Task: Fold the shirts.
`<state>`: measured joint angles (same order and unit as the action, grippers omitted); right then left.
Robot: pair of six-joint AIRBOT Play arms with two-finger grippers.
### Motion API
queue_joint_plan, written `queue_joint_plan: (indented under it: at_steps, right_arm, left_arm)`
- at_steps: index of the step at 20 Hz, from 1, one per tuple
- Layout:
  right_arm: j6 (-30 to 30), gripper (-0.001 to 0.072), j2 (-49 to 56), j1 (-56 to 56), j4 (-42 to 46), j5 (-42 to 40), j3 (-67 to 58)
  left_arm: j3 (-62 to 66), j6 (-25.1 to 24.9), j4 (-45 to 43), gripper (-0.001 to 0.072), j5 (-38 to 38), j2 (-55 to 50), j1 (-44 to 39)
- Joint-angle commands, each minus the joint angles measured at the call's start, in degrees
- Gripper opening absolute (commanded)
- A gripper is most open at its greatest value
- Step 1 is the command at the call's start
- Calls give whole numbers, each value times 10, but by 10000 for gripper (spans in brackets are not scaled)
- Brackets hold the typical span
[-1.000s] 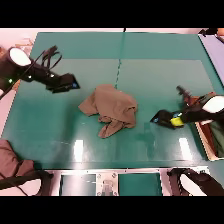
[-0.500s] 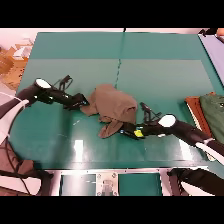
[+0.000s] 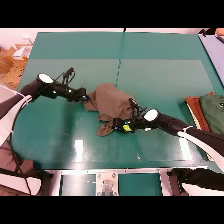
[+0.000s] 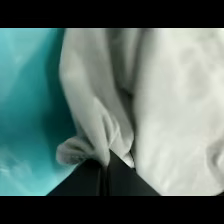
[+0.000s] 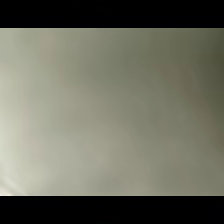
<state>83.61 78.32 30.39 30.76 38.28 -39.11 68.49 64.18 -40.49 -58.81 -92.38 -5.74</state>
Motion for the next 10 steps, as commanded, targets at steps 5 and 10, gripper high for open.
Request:
queue_joint_plan:
  at_steps: [5,10]
  right_arm:
    - [68,13,-181,-295,273,254,-50]
    - [35,13,-312,-468,229,283,-240]
  left_arm:
    - [125,106,-244,26,-46,182,79]
    - [251,105,-239,26,-36,333,113]
